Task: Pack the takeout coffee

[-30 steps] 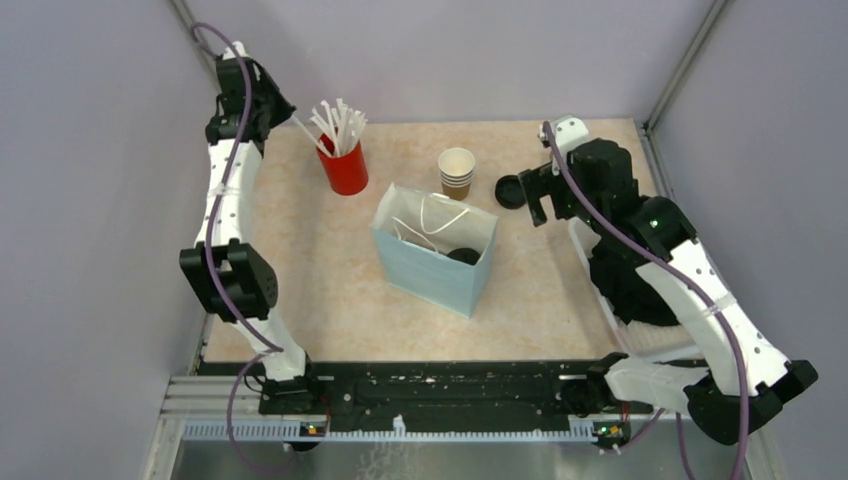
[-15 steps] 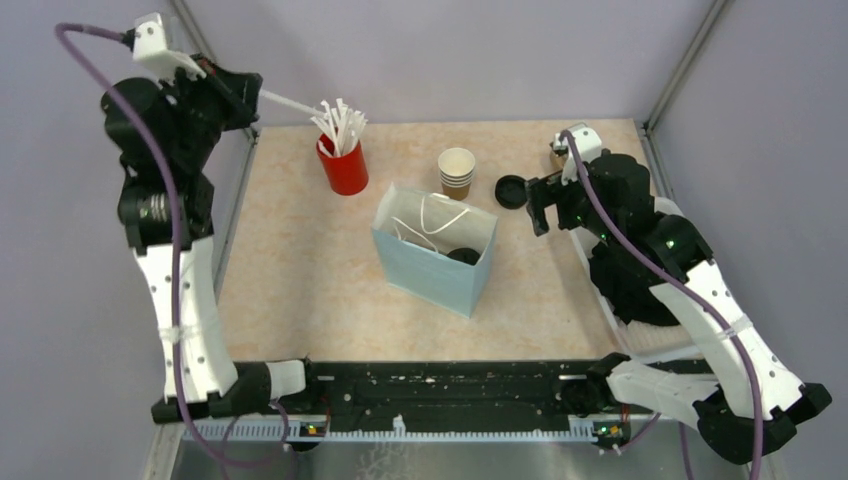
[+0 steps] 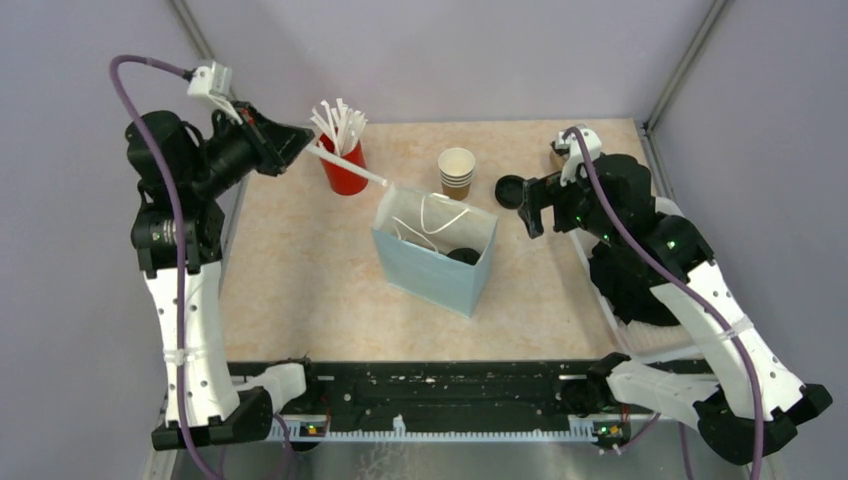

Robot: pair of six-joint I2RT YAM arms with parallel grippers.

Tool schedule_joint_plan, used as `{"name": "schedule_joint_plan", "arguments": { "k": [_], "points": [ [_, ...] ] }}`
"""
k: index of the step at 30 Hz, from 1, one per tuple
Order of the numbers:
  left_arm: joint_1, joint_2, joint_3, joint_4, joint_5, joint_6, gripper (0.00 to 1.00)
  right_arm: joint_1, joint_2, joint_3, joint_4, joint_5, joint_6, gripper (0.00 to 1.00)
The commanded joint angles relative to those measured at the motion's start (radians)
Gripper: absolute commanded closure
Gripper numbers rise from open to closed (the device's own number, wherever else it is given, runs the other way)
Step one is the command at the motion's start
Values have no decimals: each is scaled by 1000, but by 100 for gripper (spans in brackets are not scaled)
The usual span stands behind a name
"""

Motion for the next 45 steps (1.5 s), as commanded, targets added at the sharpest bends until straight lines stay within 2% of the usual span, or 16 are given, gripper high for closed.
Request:
{"name": "schedule_joint_plan", "arguments": {
  "k": [1, 8, 16, 23, 30, 37, 39, 42, 43, 45],
  "points": [
    [-1, -1, -73, -11, 110, 14, 100, 4, -39, 1, 19, -29, 28, 1],
    [-30, 31, -163, 38, 174, -12, 100, 5, -43, 1, 14, -38, 39, 1],
    [-132, 77, -324, 178, 193, -186, 100, 4, -42, 6, 5, -37, 36, 1],
    [-326, 140, -311, 128, -53, -134, 100, 5, -33, 10, 6, -36, 30, 1],
    [-350, 135, -258, 94, -239, -61, 100, 4, -24, 7, 8, -41, 28, 1],
    [-468, 145, -220, 85, -356, 59, 100, 5, -17, 2, 18, -42, 27, 1],
    [-522, 155, -232, 100, -368, 86, 92, 4, -15, 2, 20, -43, 27, 1],
    [-607, 164, -245, 70, -474, 162, 62, 5, -12, 6, 17, -43, 26, 1],
    [-617, 157, -250, 63, -518, 170, 56, 5, -13, 10, 12, -39, 27, 1],
    [-618, 119, -270, 78, -613, 174, 50, 4, -20, 15, 7, -26, 29, 1]
  ]
}}
